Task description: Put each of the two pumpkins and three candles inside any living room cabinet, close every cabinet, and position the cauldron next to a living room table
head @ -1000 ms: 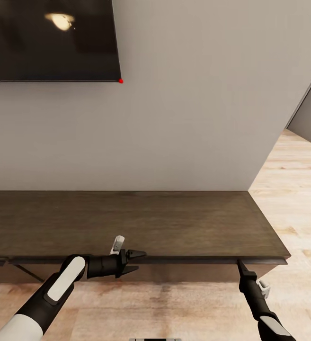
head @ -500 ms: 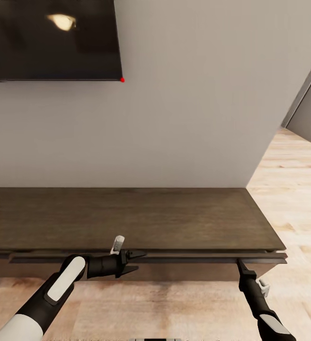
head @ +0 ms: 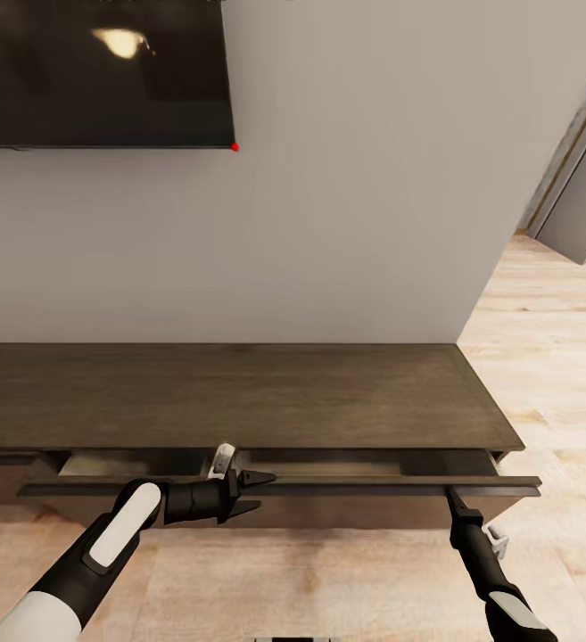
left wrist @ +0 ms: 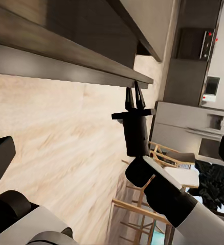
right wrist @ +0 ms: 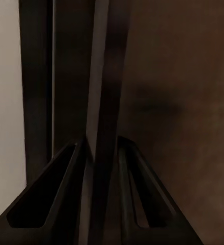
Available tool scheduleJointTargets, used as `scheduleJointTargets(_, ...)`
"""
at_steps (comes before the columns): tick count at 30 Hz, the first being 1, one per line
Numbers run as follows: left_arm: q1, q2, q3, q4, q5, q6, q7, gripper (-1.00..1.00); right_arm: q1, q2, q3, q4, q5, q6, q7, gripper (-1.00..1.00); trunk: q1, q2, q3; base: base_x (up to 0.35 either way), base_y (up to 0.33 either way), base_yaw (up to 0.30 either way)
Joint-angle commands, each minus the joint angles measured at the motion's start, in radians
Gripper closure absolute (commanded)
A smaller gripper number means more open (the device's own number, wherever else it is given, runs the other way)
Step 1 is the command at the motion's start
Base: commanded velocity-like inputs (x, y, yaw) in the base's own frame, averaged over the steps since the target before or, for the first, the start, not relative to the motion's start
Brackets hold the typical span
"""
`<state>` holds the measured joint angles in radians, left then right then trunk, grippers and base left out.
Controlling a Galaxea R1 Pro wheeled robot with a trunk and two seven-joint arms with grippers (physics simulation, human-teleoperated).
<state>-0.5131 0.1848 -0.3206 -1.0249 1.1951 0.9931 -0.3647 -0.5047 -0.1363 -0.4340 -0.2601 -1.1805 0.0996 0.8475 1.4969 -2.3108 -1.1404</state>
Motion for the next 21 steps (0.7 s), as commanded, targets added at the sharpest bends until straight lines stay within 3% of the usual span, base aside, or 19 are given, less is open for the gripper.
scheduleJointTargets(1, -0.001, 0.001, -0.002, 0.0, -0.006, 0.0, -0.008, -1.0, 0.0, 0.0, 0.001, 0.012, -0.007, 0.009, 0.002, 1.0, 0.0, 0.0, -0.001, -0.186, 0.0, 0.0)
scheduleJointTargets(21, -0.001, 0.001, -0.002, 0.0, -0.005, 0.001, -0.008, -1.0, 0.0, 0.0, 0.001, 0.012, -0.005, 0.009, 0.002, 1.0, 0.0, 0.0, -0.001, -0.22, 0.0, 0.0)
